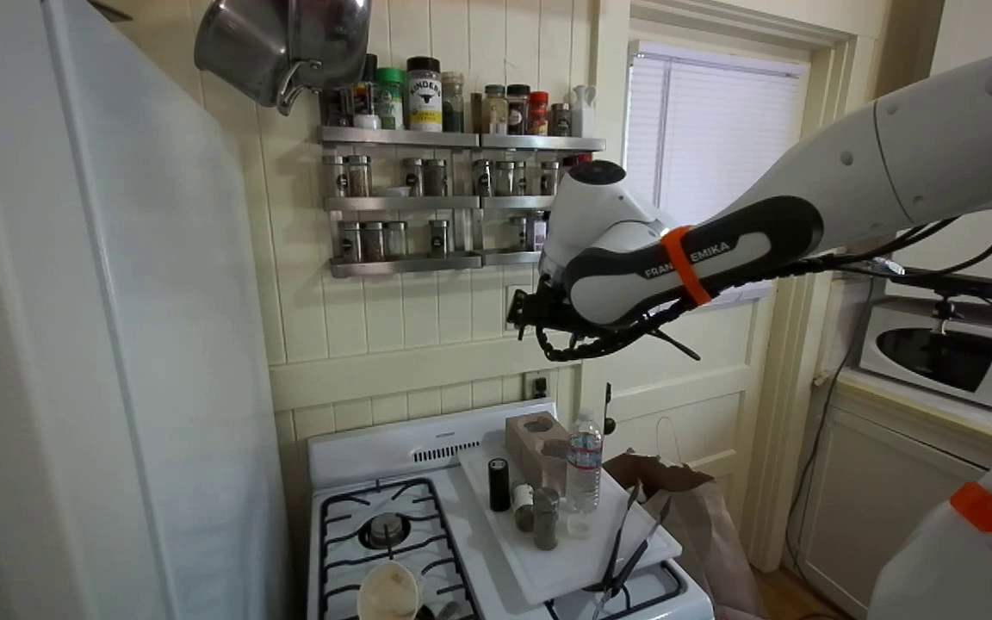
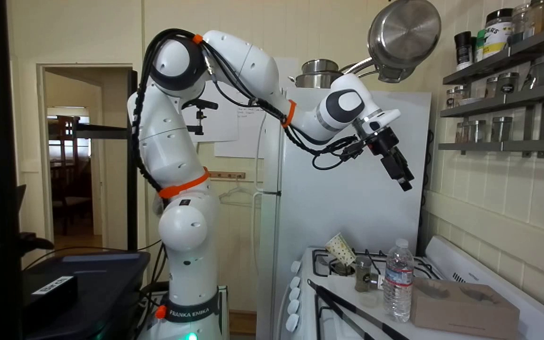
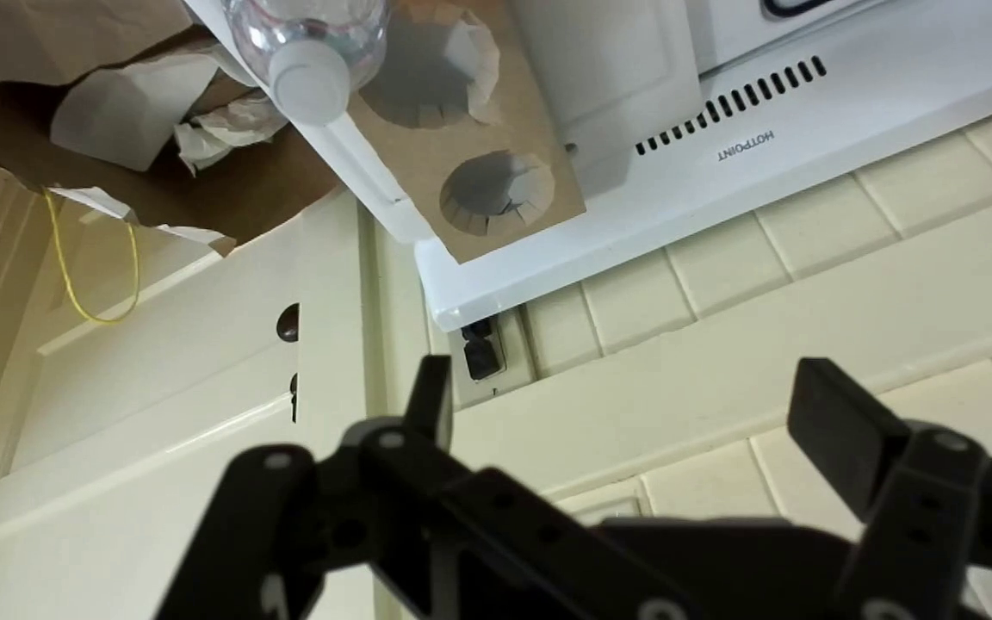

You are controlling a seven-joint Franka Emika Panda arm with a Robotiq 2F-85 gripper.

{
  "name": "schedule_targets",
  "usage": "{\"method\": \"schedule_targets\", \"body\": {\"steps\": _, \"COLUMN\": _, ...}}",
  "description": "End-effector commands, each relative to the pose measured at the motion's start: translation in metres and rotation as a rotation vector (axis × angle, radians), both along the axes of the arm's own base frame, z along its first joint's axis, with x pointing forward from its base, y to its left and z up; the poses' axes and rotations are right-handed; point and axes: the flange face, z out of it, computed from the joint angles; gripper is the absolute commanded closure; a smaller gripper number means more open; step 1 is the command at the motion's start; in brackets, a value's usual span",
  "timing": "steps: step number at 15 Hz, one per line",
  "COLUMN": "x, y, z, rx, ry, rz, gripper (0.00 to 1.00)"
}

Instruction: Put the water bottle on the white tray then move the brown box to the left side of the stovetop.

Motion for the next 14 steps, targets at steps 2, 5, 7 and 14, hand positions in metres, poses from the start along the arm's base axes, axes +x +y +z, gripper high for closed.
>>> {"method": "schedule_targets", "body": {"steps": 2, "x": 0.032, "y": -0.003, "z": -0.035, "rx": 0.075, "ry": 0.049, "rz": 0.060, "gripper": 0.00}}
{"method": "schedule_targets", "body": {"steps": 5, "x": 0.065, "y": -0.008, "z": -0.078, "rx": 0.150, "ry": 0.098, "rz": 0.171, "gripper": 0.00}}
{"method": "schedule_targets", "body": {"steps": 7, "x": 0.090, "y": -0.013, "z": -0.105, "rx": 0.136, "ry": 0.154, "rz": 0.269, "gripper": 0.00}}
{"method": "schedule_targets", "body": {"steps": 14, "x": 0.122, "y": -0.056, "z": -0.134, "rx": 0.096, "ry": 0.270, "rz": 0.396, "gripper": 0.00}}
